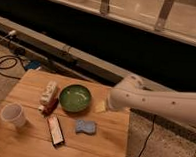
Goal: Place the eraser in the ceramic cup
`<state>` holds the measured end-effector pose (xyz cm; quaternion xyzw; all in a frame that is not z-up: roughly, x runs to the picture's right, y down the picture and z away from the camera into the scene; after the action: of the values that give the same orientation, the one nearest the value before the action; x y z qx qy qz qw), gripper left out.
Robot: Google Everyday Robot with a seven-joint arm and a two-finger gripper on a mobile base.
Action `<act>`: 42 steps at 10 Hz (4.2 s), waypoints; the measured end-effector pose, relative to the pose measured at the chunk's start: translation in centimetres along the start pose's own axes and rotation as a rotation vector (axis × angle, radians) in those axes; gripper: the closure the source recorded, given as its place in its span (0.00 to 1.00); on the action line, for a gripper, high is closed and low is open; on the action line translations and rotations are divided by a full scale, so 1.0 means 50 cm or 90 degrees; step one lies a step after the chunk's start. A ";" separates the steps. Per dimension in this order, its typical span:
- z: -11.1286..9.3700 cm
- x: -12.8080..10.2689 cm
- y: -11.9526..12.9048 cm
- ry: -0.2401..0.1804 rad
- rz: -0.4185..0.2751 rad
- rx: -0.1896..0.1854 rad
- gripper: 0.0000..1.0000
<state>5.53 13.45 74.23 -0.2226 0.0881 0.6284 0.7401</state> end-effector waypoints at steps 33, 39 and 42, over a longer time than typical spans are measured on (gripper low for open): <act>0.122 0.084 0.543 0.032 -0.312 -0.147 0.20; 0.217 0.108 0.531 0.064 -0.291 -0.168 0.20; 0.250 0.123 0.546 0.076 -0.289 -0.189 0.20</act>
<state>-21.59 27.48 76.78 -0.3795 -0.0134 0.4379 0.8149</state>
